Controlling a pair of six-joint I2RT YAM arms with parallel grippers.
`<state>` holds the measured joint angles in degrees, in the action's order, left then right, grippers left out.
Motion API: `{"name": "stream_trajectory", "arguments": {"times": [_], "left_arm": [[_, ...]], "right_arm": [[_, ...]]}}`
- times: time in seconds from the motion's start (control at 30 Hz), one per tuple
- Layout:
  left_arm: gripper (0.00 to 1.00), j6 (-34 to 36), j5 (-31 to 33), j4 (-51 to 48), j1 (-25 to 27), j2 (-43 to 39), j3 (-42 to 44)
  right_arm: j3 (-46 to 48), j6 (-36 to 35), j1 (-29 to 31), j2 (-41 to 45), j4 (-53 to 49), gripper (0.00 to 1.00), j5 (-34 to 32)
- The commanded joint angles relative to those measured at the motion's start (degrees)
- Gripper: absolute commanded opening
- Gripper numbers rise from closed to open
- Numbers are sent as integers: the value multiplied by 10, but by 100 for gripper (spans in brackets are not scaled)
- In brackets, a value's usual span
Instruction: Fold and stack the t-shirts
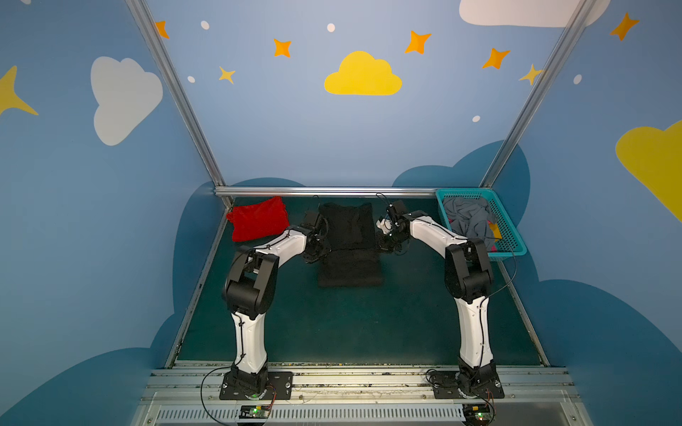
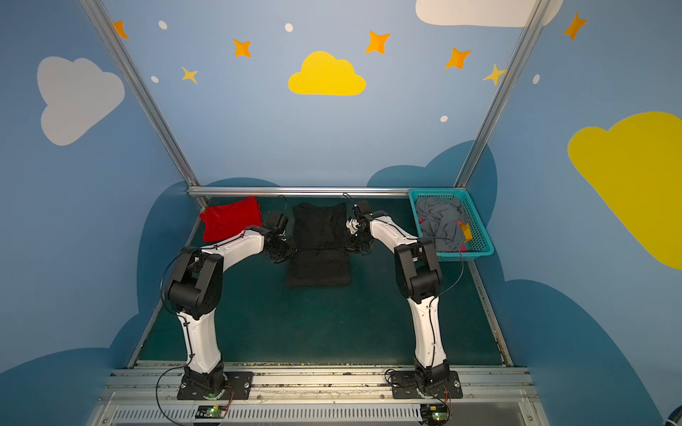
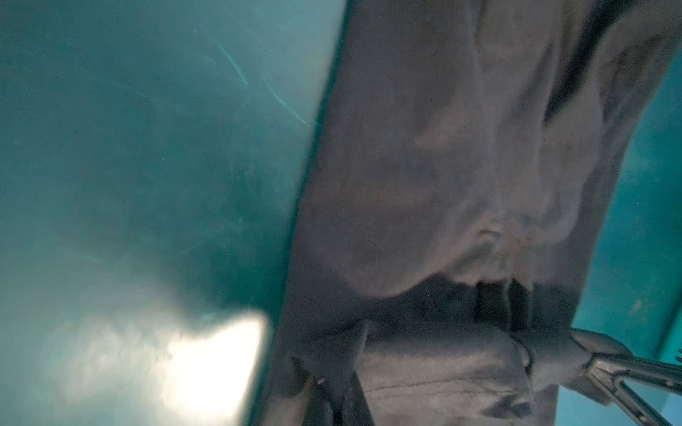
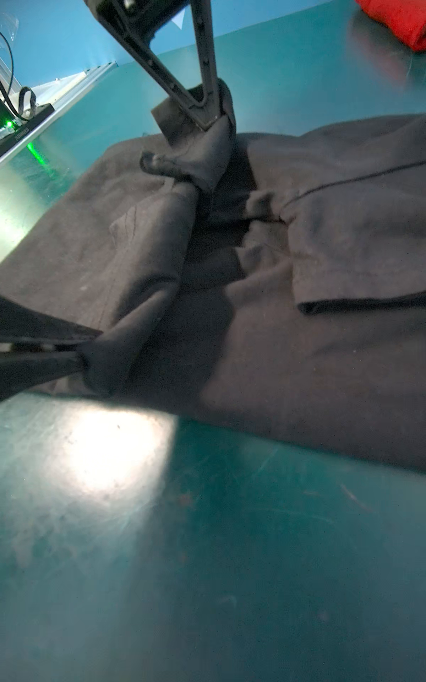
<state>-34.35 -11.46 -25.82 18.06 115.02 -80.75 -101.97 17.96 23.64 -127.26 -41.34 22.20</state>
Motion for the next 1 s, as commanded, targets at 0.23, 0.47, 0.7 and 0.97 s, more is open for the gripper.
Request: {"name": "stream_trajectory", "arguments": {"times": [0.23, 0.47, 0.7, 0.97], "left_arm": [[55, -18, -38, 11, -8, -4, -3], [57, -37, -74, 33, -11, -19, 11], [49, -74, -126, 64, -27, -10, 12], [48, -130, -188, 104, -61, 6, 24]], "right_arm": [[-5, 0, -8, -6, -1, 36, 27], [6, 12, -13, 10, 17, 39, 59], [-4, 38, -29, 1, 30, 41, 95], [-32, 64, -49, -27, 36, 42, 130]]}}
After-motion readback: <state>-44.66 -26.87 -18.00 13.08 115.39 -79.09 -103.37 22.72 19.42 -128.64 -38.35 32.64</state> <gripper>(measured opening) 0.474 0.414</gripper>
